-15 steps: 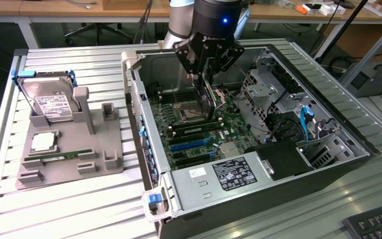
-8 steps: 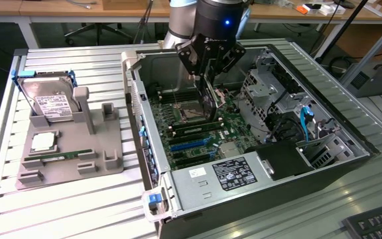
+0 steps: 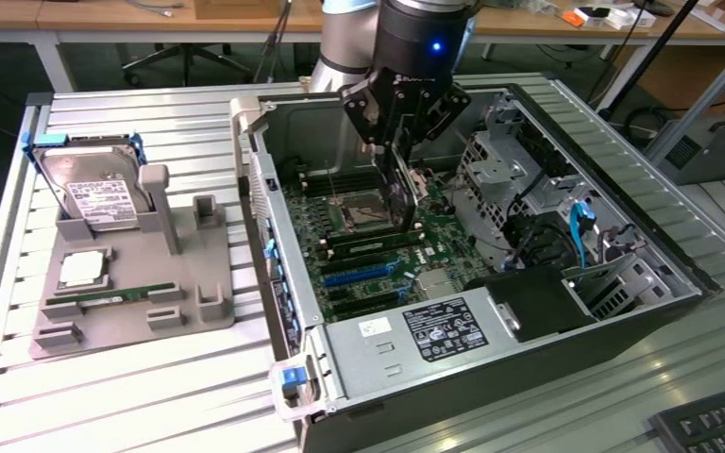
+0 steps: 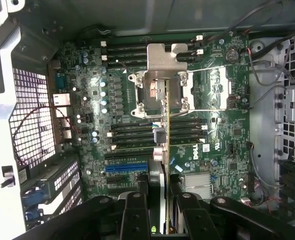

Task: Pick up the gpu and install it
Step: 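Pick up the gpu and move the gpu toward the slot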

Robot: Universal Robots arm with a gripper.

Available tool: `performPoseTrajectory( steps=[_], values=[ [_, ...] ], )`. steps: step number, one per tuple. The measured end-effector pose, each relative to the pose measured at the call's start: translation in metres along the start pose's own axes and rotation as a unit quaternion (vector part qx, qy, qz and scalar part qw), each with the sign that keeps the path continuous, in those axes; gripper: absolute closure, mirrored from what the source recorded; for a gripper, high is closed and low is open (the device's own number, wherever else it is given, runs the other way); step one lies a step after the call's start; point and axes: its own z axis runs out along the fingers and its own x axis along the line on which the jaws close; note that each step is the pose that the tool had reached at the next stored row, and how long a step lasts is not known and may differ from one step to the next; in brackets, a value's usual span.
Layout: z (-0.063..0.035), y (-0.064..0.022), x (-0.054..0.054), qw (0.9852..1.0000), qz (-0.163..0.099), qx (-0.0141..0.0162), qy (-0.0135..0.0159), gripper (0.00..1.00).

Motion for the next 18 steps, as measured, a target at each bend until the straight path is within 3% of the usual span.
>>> performPoseTrajectory(
  steps=[18],
  values=[
    [0.0063, 0.0010, -0.0094, 1.0000, 0.000, 0.0007, 0.0000, 0.73]
  ],
)
